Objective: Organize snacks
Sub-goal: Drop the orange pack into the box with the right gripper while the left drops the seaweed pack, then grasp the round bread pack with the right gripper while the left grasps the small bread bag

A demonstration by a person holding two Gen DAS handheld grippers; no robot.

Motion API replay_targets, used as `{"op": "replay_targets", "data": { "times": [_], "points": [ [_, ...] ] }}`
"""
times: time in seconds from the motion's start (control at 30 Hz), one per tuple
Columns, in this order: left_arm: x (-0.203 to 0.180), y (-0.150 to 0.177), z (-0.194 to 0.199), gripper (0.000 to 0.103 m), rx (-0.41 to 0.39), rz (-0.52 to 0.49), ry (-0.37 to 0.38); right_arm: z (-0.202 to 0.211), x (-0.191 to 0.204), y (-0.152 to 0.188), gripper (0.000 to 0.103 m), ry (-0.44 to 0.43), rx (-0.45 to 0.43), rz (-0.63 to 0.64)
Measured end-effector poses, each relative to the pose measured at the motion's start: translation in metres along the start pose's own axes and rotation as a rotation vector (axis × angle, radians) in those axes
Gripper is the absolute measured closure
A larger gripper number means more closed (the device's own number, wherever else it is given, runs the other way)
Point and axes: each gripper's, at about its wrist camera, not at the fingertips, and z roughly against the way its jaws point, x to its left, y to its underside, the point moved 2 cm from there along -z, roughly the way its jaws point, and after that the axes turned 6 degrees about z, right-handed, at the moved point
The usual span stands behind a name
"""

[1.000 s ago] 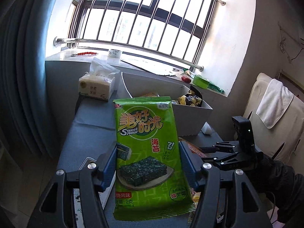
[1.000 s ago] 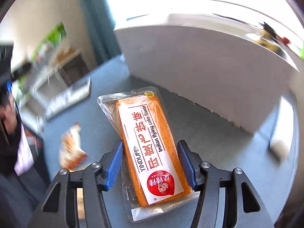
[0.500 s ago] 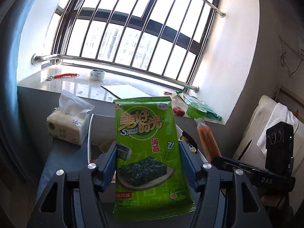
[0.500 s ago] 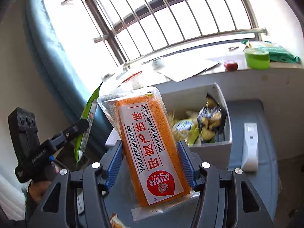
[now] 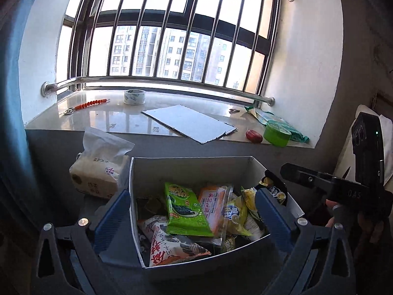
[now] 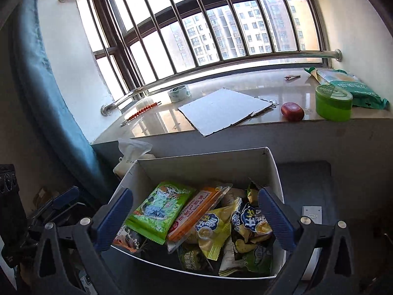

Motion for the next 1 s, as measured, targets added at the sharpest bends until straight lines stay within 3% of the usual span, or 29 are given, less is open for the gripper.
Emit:
{"op": "replay_targets", "data": {
  "times": [0.23, 0.37, 0.5, 0.77, 1.0],
  "points": [
    [-0.005, 0.022, 0.071, 0.0, -0.046, -0.043, 0.054, 0.056, 0.034, 0.022, 0.0, -0.09, -0.044, 0.077],
    [-0.01, 0.058, 0.116, 0.0, -0.057, -0.074, 0.068, 0.1, 0.063, 0.065, 0.0, -0.157, -0.048, 0.17],
    [-0.006, 0.107, 0.148, 0.0, -0.034, -0.054, 0.057, 0.126, 0.082, 0.124, 0.0, -0.17, -0.004, 0.247],
    [0.008, 0.185, 0.166, 0.0, 0.067, 0.016, 0.035, 0.126, 0.09, 0.238, 0.0, -0.15, 0.187, 0.299],
    [0.005, 0.197, 0.157, 0.0, 0.107, 0.034, 0.029, 0.096, 0.107, 0.272, 0.0, -0.139, 0.285, 0.357]
  ]
}}
